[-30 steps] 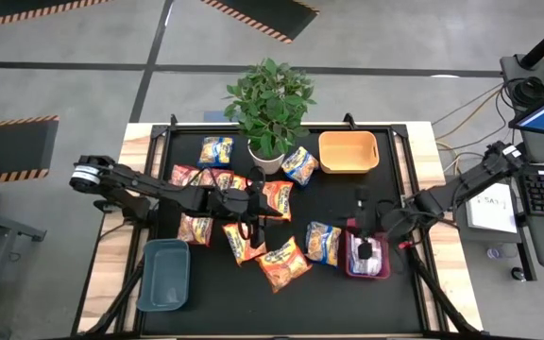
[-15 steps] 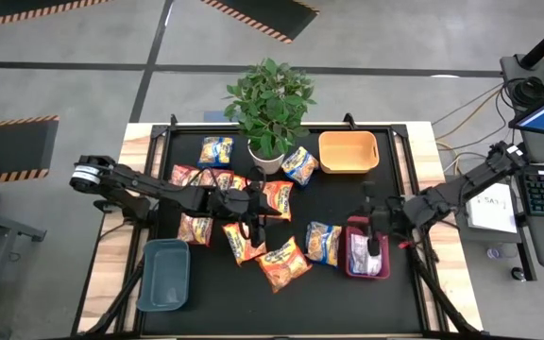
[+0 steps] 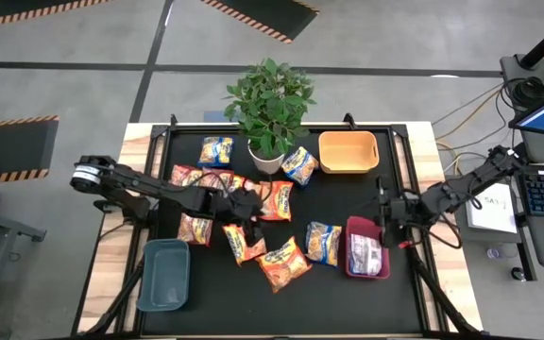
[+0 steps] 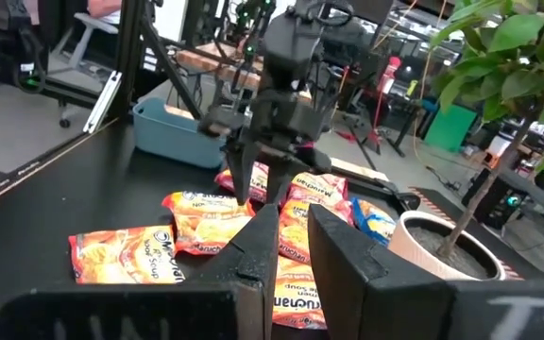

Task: Sort Maruchan noodles
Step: Put the orange noodle pack into the blue bin

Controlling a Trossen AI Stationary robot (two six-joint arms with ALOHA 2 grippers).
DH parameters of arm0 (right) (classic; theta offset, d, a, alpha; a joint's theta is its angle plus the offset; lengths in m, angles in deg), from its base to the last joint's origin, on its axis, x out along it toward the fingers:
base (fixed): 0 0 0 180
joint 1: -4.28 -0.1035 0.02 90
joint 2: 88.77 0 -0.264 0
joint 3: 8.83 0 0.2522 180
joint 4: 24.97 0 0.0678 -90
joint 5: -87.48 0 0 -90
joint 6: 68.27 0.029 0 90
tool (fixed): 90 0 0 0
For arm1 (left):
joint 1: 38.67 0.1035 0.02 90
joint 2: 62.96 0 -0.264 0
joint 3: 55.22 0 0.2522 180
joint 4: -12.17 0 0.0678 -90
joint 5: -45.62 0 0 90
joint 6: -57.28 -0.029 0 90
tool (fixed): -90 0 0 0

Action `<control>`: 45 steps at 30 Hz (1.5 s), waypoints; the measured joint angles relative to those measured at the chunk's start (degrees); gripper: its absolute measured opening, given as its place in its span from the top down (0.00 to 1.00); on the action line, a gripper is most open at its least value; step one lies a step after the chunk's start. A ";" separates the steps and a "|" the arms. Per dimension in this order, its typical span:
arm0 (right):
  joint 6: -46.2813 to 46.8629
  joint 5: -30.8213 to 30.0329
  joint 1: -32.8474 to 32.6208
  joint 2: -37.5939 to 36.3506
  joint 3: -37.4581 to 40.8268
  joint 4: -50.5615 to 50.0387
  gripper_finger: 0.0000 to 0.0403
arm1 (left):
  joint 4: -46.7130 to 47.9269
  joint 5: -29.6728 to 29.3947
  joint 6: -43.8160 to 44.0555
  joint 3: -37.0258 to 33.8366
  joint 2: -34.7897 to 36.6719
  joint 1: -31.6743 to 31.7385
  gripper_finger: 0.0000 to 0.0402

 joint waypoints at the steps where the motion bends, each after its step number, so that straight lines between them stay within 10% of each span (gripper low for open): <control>1: -0.03 0.01 0.00 -0.30 0.09 0.01 0.87 | -1.02 -0.33 -1.51 0.00 -0.89 -0.39 0.50; 16: 0.40 0.01 0.00 -0.79 0.15 -0.22 0.87 | -6.58 -13.77 -23.50 11.63 -18.55 -2.36 0.43; 45: 4.44 0.01 0.01 -0.61 0.46 -1.78 0.87 | -3.80 -27.58 -18.90 13.14 -27.54 -2.31 0.52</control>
